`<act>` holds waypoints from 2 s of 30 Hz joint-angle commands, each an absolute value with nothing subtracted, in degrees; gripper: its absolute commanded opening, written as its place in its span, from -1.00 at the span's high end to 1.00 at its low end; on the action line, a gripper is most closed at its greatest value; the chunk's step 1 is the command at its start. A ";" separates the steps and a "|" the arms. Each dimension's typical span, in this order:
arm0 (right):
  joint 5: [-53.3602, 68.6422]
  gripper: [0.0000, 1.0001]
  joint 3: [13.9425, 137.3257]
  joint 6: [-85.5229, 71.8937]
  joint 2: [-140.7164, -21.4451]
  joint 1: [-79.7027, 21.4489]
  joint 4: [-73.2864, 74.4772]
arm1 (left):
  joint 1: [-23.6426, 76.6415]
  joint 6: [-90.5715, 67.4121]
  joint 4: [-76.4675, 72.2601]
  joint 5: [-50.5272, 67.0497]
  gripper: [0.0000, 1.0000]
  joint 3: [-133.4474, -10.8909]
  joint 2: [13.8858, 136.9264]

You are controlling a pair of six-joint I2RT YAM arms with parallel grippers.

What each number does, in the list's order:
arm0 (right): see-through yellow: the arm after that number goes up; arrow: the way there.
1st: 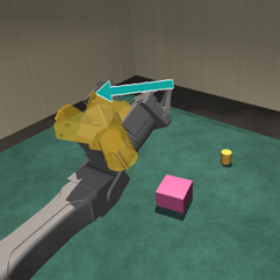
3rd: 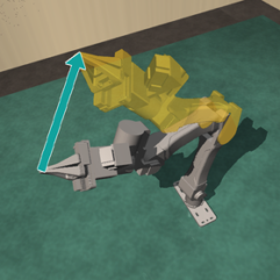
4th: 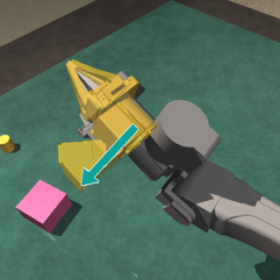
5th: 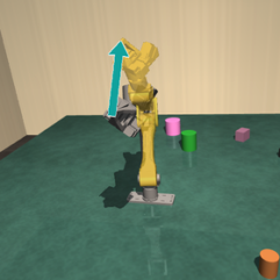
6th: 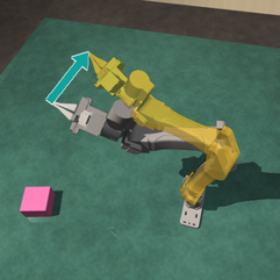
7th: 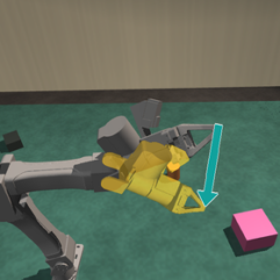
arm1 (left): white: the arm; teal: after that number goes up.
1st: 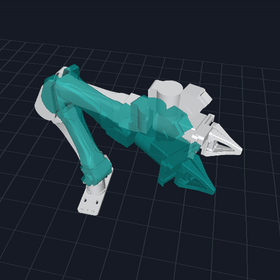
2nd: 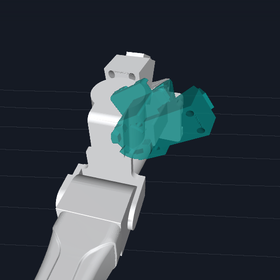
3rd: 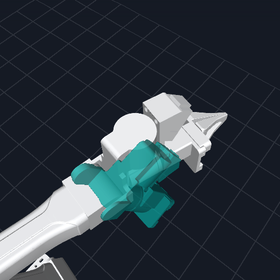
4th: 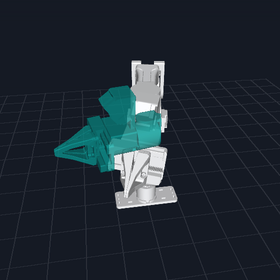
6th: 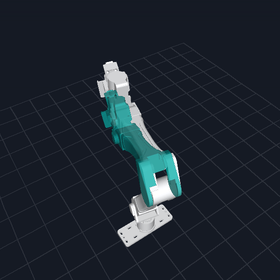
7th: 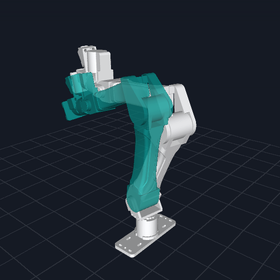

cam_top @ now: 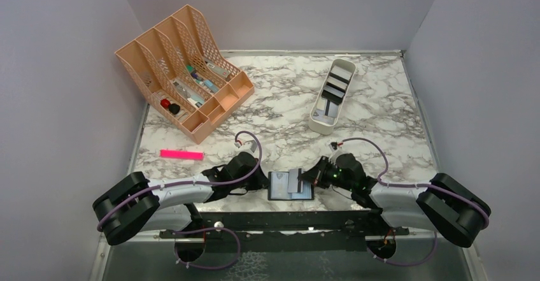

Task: Put the credit cards into the card holder
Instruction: Insert the credit card into the card holder.

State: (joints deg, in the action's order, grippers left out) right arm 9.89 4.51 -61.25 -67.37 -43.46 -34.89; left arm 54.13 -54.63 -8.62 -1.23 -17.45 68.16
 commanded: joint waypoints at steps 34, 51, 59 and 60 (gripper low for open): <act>11.78 0.98 -0.53 -65.04 -66.36 -43.99 -39.52 | 55.00 -55.11 -6.07 -5.19 0.90 -15.40 74.97; 11.27 0.98 -2.02 -67.61 -67.45 -45.97 -35.07 | 55.02 -56.01 -5.17 -6.50 0.96 -15.37 74.77; 8.30 0.98 -2.79 -67.14 -60.56 -46.03 -27.26 | 54.96 -56.22 -5.14 -6.50 0.96 -15.20 74.62; 7.94 0.97 -2.92 -67.14 -59.91 -46.05 -26.72 | 54.99 -56.20 -5.18 -6.50 0.96 -15.20 74.54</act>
